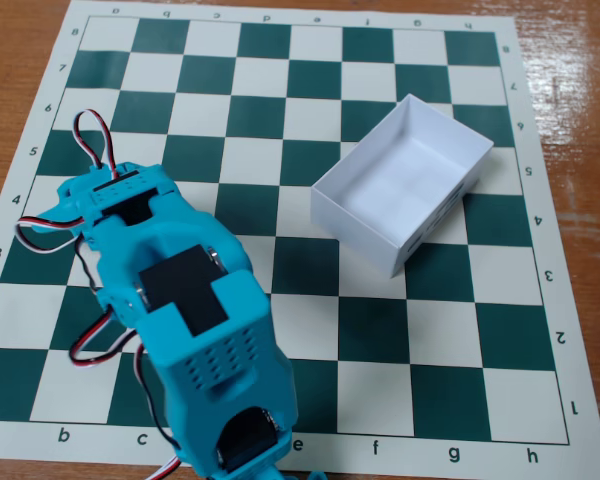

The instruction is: Grab the toy horse and put it in the box.

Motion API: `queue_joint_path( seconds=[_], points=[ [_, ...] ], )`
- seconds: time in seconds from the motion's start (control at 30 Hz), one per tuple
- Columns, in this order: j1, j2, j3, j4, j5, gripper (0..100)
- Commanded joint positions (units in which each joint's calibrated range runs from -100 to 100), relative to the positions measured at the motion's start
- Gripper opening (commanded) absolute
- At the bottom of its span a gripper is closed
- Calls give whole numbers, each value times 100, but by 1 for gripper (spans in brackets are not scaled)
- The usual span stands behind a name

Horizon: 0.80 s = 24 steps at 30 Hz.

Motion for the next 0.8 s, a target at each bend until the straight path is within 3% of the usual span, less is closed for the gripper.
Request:
queue_joint_path(
  seconds=[0.0,0.17,0.23,0.3,0.77],
  points=[
    [-78,67,-272,-118,3,40],
    [-100,244,-253,-142,3,39],
    [-100,306,-235,-192,-22,26],
    [-100,324,-217,-284,-41,0],
    [300,-897,256,-1,-71,0]
  ],
)
